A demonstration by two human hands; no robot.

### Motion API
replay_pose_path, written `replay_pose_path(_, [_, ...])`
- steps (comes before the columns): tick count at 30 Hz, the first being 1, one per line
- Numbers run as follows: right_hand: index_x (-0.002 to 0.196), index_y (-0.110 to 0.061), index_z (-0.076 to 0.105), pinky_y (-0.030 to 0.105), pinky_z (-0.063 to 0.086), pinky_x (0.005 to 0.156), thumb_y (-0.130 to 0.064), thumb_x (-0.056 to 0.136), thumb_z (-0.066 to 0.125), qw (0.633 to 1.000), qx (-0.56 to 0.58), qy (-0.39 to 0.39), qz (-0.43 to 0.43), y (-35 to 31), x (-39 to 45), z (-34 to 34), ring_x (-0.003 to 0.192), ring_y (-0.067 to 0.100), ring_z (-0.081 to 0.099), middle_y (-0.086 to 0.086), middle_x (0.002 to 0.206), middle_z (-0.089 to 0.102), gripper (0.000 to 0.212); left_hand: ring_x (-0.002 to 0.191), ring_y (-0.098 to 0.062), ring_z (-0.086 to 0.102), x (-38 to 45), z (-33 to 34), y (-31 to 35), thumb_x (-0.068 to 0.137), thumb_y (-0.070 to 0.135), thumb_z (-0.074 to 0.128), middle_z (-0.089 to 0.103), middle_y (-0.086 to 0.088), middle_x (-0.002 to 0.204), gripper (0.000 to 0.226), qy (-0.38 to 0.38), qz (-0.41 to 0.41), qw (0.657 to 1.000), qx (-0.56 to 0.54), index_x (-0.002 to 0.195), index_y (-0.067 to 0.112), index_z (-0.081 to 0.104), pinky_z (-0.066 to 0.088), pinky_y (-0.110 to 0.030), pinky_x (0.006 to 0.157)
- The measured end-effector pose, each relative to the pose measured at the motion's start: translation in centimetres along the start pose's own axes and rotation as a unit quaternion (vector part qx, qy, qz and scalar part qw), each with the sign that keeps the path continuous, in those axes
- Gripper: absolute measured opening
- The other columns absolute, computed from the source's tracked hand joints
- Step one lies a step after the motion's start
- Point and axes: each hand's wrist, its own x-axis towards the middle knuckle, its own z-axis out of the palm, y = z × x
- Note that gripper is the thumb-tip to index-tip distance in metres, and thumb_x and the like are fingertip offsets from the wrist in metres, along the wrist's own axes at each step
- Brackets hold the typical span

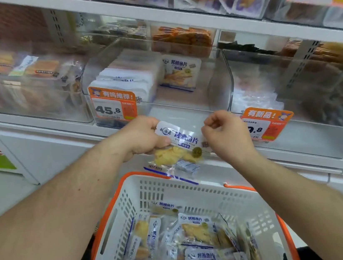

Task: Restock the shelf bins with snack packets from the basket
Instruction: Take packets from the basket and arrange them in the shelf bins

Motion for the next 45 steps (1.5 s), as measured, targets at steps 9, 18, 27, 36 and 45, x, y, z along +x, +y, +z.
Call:
replay_pose_path(9, [0.105, -0.011, 0.067, 0.024, 0.029, 0.043, -0.013, 0.085, 0.075, 0.943, 0.273, -0.117, 0.148, -1.7, 1.2, -0.7, 0.043, 0.010, 0.034, -0.008, 0.063, 0.066, 0.022, 0.071, -0.005, 0.070, -1.2, -1.6, 2.2, 0.090, 0.000, 0.066, 0.076, 0.001, 0.091, 0.020, 0.079, 0.090, 0.983, -0.140, 0.104, 0.014, 0.071, 0.052, -0.017, 0.057])
replay_pose_path(18, [0.086, -0.013, 0.070, 0.018, 0.026, 0.038, -0.004, 0.086, 0.071, 0.938, 0.317, -0.005, 0.138, -5.8, 4.0, -2.9, 0.036, 0.008, 0.037, -0.006, 0.053, 0.062, 0.010, 0.073, -0.007, 0.058, -0.6, -2.6, 3.5, 0.084, 0.030, 0.076, 0.066, 0.013, 0.082, 0.020, 0.326, 0.209, 0.922, -0.005, 0.098, 0.025, 0.062, 0.051, -0.027, 0.076])
replay_pose_path(27, [0.095, -0.025, 0.066, 0.042, 0.060, 0.081, -0.019, 0.086, 0.069, 0.963, 0.213, 0.128, 0.106, -5.8, 10.5, 0.0, 0.088, 0.021, 0.070, -0.002, 0.095, 0.072, 0.011, 0.121, -0.025, 0.046, 0.9, -4.0, 3.7, 0.078, 0.048, 0.072, 0.059, 0.003, 0.122, 0.048, 0.430, 0.159, 0.861, 0.221, 0.118, 0.023, 0.061, 0.031, -0.037, 0.099])
replay_pose_path(36, [0.106, -0.008, 0.059, 0.035, 0.042, 0.072, -0.005, 0.092, 0.058, 0.976, -0.177, -0.035, 0.122, -5.1, 16.6, 3.2, 0.074, 0.024, 0.051, 0.008, 0.082, 0.050, 0.015, 0.139, -0.023, 0.025, 2.5, -4.2, 3.5, 0.068, 0.072, 0.066, 0.044, 0.001, 0.142, 0.081, 0.355, 0.059, 0.865, 0.349, 0.135, 0.031, 0.047, 0.007, -0.047, 0.119])
replay_pose_path(45, [0.096, -0.018, 0.050, 0.030, 0.037, 0.074, -0.015, 0.091, 0.056, 0.967, -0.229, -0.064, 0.092, -3.5, 21.3, 7.0, 0.092, 0.025, 0.055, 0.001, 0.086, 0.050, 0.009, 0.140, -0.025, 0.023, 3.3, -4.6, 3.9, 0.067, 0.078, 0.062, 0.036, -0.002, 0.144, 0.089, 0.301, 0.008, 0.863, 0.406, 0.138, 0.031, 0.037, 0.005, -0.053, 0.117])
